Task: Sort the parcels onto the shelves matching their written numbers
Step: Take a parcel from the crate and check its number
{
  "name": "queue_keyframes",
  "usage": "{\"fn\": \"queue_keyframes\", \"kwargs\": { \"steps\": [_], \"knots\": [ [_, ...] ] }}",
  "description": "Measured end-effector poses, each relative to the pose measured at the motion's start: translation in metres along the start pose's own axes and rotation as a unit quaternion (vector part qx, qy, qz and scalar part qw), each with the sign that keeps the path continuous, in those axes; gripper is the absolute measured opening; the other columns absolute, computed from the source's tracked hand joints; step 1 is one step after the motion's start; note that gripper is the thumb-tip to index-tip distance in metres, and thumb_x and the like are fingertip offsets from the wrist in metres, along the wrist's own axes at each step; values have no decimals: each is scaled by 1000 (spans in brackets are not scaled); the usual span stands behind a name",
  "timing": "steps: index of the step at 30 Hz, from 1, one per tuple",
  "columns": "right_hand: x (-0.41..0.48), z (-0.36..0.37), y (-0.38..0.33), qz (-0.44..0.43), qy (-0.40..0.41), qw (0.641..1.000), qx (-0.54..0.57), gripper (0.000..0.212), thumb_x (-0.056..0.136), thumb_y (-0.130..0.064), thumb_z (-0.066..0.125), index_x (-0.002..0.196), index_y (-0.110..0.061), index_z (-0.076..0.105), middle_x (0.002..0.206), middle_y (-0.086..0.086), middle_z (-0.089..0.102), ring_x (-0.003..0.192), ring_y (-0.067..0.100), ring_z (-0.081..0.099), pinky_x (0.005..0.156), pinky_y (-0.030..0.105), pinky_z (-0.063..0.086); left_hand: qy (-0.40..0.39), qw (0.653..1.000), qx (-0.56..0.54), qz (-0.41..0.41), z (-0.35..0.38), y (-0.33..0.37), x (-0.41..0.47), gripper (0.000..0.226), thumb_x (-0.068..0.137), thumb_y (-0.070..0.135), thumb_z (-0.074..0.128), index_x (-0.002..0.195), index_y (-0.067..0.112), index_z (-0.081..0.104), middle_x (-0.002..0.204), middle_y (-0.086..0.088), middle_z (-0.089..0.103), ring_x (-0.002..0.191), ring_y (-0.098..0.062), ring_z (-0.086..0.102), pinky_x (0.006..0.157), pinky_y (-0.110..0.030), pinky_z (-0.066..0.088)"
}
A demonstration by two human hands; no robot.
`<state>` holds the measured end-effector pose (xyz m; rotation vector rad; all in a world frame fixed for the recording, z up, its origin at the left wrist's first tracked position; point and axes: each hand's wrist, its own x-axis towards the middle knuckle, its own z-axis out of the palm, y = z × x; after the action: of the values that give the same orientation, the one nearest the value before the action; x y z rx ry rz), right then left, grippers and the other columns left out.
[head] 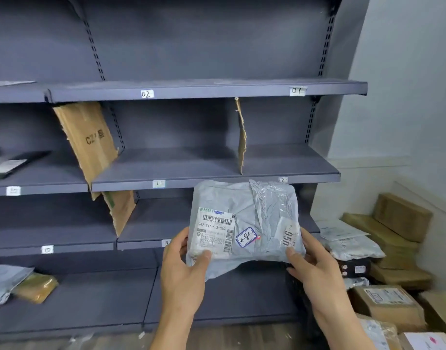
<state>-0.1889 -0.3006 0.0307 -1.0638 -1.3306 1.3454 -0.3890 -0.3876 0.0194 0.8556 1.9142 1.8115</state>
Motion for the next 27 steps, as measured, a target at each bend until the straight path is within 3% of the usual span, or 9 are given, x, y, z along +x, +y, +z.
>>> {"fn": "queue_keyframes", "kwargs": {
  "steps": [3, 11, 16, 23, 27],
  "knots": [
    [-8, 32, 1, -8, -22, 1000, -5, 47, 97, -4, 61, 118, -47, 64, 102, -17, 74, 85, -1, 66, 77, 27, 51, 19, 1000, 2, 3, -33, -7, 5, 54, 84, 4, 72, 120, 43, 61, 119, 14, 65, 109, -1, 62, 95, -36, 53],
    [-46, 130, 2, -5, -69, 998, -7, 50, 96, -1, 60, 116, -46, 63, 100, -20, 74, 84, -6, 67, 78, 28, 52, 65, 998, -5, 2, -143, -20, 14, 57, 85, 0, 70, 125, 39, 60, 119, 13, 62, 107, 3, 60, 88, -25, 50],
    [-77, 194, 2, -16, -104, 994, -10, 51, 96, 0, 59, 113, -48, 63, 99, -20, 74, 86, -5, 68, 75, 25, 52, 90, 996, 4, 1, -214, -31, 20, 58, 84, -2, 69, 123, 41, 60, 121, 12, 62, 109, 1, 60, 92, -30, 51],
    [-110, 260, 14, -18, -133, 991, -22, 51, 96, -3, 60, 115, -50, 64, 106, -18, 74, 101, 9, 68, 84, 32, 55, 117, 993, -4, -8, -286, -45, 23, 59, 84, -7, 67, 123, 37, 59, 122, 10, 62, 109, 1, 59, 82, -14, 46],
    [-120, 293, 14, -27, -160, 986, -28, 51, 96, -2, 60, 118, -48, 66, 109, -11, 74, 101, 16, 68, 91, 42, 57, 137, 991, 2, -10, -321, -54, 26, 64, 82, -6, 67, 119, 45, 59, 120, 11, 64, 108, 4, 60, 89, -24, 50]
  ]
}}
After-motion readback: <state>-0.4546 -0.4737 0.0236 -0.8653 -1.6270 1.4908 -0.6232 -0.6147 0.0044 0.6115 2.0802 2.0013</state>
